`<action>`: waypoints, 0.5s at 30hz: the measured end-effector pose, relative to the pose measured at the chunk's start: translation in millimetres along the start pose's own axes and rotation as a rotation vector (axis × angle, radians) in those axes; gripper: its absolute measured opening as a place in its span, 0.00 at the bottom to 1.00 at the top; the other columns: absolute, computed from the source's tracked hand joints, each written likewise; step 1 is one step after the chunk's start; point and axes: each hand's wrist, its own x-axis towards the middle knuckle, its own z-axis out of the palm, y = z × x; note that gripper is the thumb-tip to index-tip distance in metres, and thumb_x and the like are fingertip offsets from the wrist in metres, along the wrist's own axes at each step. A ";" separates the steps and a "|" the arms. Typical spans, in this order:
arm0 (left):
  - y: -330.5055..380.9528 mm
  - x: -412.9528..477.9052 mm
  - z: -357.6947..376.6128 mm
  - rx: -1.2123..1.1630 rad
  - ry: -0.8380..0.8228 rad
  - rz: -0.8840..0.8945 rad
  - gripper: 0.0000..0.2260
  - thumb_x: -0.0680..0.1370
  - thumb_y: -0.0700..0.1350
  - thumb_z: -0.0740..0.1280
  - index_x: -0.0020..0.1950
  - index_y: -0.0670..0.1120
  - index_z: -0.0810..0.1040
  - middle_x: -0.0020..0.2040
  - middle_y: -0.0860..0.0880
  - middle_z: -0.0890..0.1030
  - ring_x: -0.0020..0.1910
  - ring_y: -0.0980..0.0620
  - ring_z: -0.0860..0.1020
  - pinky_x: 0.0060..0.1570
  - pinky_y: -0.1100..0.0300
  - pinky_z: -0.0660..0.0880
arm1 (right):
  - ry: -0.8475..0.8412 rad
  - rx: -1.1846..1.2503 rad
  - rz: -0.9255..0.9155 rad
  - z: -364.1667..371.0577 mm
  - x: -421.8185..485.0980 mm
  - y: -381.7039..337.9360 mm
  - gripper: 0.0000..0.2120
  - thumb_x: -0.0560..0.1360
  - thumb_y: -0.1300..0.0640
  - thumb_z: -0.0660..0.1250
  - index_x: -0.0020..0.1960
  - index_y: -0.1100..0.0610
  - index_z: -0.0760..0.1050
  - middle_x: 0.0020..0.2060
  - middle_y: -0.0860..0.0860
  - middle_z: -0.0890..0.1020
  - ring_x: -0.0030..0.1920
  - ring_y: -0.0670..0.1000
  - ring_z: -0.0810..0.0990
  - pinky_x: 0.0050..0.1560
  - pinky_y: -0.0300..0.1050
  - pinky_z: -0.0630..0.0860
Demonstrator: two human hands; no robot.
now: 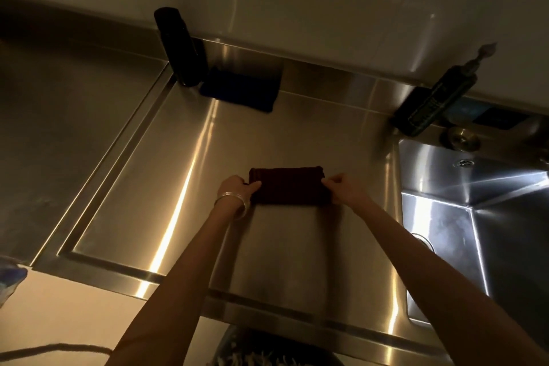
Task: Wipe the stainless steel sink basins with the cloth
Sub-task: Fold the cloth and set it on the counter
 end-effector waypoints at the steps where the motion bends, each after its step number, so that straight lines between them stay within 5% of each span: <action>1: 3.7 -2.1 2.4 0.000 -0.005 -0.009 0.21 0.75 0.53 0.68 0.53 0.34 0.78 0.52 0.36 0.80 0.53 0.39 0.78 0.52 0.51 0.73 | -0.007 -0.063 -0.019 2.8 2.1 -1.5 0.13 0.79 0.55 0.63 0.48 0.65 0.76 0.34 0.56 0.75 0.35 0.52 0.74 0.36 0.42 0.71; 4: 12.3 -4.9 9.5 -0.020 0.011 -0.043 0.21 0.73 0.52 0.71 0.56 0.35 0.77 0.54 0.37 0.79 0.55 0.40 0.77 0.53 0.52 0.73 | 0.006 -0.208 -0.067 9.4 7.7 -1.9 0.12 0.79 0.54 0.64 0.39 0.60 0.73 0.31 0.52 0.73 0.32 0.48 0.72 0.30 0.35 0.65; 9: 17.4 -3.1 7.9 -0.066 -0.030 -0.103 0.18 0.72 0.46 0.72 0.54 0.35 0.78 0.52 0.39 0.80 0.52 0.42 0.78 0.48 0.55 0.72 | -0.067 0.033 0.032 12.0 16.7 7.9 0.15 0.77 0.61 0.66 0.33 0.56 0.68 0.30 0.50 0.71 0.23 0.42 0.74 0.25 0.32 0.67; 11: 15.9 -1.2 6.6 -0.113 -0.033 -0.109 0.14 0.72 0.45 0.72 0.50 0.35 0.79 0.45 0.40 0.79 0.47 0.44 0.78 0.44 0.57 0.70 | -0.016 0.063 0.021 14.2 15.2 9.5 0.10 0.76 0.62 0.67 0.38 0.59 0.70 0.35 0.53 0.74 0.28 0.40 0.77 0.32 0.33 0.74; 13: 13.7 2.3 5.7 -0.164 -0.026 -0.116 0.11 0.72 0.43 0.72 0.45 0.35 0.80 0.43 0.42 0.77 0.44 0.47 0.76 0.42 0.59 0.68 | 0.027 0.064 -0.011 17.6 14.5 8.0 0.07 0.75 0.63 0.68 0.49 0.64 0.71 0.44 0.58 0.77 0.41 0.52 0.79 0.49 0.47 0.77; 15: 11.4 8.1 4.3 -0.186 -0.019 -0.106 0.13 0.72 0.42 0.72 0.50 0.34 0.80 0.44 0.39 0.79 0.43 0.47 0.76 0.43 0.60 0.68 | -0.002 0.062 0.017 22.0 12.3 4.6 0.11 0.75 0.62 0.68 0.55 0.67 0.73 0.47 0.60 0.77 0.46 0.56 0.78 0.49 0.49 0.76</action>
